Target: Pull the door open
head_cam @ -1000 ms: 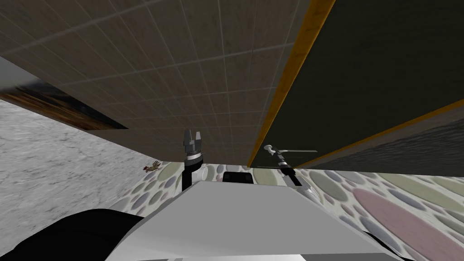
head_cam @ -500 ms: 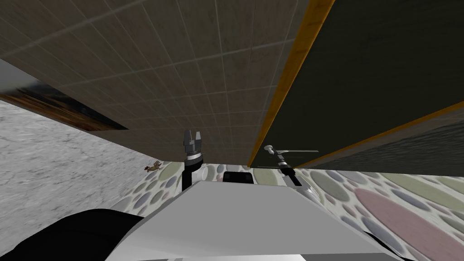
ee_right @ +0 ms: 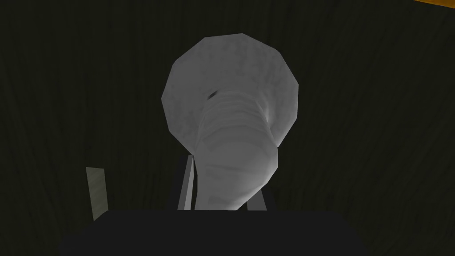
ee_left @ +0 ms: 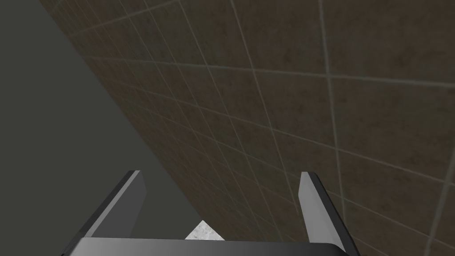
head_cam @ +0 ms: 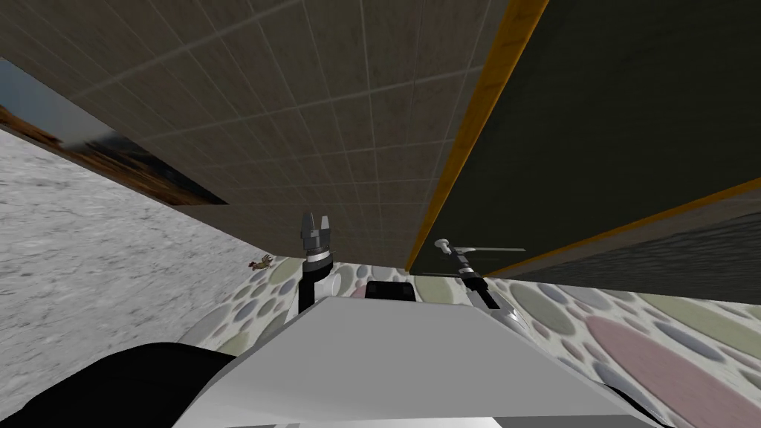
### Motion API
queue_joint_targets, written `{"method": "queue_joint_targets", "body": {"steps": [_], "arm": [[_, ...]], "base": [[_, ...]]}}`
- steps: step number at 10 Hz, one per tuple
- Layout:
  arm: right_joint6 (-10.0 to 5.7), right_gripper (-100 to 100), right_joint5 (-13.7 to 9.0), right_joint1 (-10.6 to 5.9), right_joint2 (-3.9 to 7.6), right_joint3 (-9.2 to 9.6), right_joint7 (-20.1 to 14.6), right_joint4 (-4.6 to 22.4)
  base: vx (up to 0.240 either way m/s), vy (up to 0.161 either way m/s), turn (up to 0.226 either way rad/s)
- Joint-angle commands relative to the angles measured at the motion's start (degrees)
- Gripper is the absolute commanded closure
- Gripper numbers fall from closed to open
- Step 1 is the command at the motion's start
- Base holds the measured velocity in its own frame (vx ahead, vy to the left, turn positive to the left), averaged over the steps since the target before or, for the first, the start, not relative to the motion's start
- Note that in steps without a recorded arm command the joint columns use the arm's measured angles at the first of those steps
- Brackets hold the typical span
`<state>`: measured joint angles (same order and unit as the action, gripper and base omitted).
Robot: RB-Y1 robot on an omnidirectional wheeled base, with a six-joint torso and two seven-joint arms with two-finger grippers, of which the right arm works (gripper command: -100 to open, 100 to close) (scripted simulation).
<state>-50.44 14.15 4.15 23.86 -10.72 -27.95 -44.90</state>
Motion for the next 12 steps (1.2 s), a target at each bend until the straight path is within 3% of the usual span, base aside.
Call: {"method": "queue_joint_targets", "body": {"steps": [1, 7, 8, 9, 12], "arm": [[-1.80, 100, 0.50, 1.24, 0.71, -0.01, -0.89, 0.15], [-8.00, 100, 2.12, 4.25, 3.19, -0.18, -3.91, 1.54], [-7.60, 100, 2.04, 3.76, 2.72, 0.01, -3.51, 2.16], [-9.27, 100, 2.36, 4.36, 3.12, -0.18, -3.93, 2.89], [-11.49, 100, 2.76, 5.18, 3.80, -0.58, -4.47, 3.75]], "base": [[-0.215, -0.047, 0.151], [-0.192, -0.078, 0.148], [-0.078, -0.027, 0.024], [-0.102, -0.035, 0.193], [-0.207, -0.081, 0.154]]}}
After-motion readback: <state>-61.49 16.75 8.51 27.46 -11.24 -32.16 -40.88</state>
